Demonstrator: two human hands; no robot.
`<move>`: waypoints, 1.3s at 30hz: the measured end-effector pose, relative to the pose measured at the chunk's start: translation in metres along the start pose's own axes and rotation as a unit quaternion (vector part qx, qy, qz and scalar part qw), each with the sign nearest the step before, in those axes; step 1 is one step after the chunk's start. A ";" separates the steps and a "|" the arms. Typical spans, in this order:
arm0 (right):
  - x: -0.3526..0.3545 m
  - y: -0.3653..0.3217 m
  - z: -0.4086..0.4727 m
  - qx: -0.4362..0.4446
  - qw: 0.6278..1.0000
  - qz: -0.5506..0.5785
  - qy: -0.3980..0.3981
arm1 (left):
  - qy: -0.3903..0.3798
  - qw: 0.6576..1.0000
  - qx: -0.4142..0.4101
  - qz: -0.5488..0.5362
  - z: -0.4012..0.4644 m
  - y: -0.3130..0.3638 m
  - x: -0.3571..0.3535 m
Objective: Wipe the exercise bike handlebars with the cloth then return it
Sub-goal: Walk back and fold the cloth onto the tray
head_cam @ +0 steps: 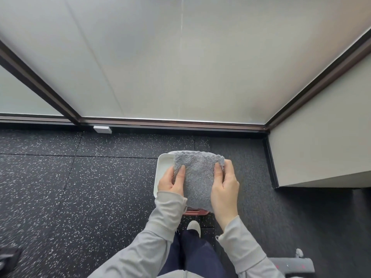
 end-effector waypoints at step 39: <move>-0.184 0.368 0.091 -0.073 0.966 -0.183 -0.165 | -0.017 0.975 0.068 0.213 0.223 -0.345 -0.049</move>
Point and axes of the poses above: each hand's wrist, its own z-axis towards the middle knuckle, its own x-axis out of the back of the hand, y = z × x, the point moved 7 cm from there along z, towards the middle knuckle, and after that the axes turned 7 degrees about y, right-handed, at the moved point
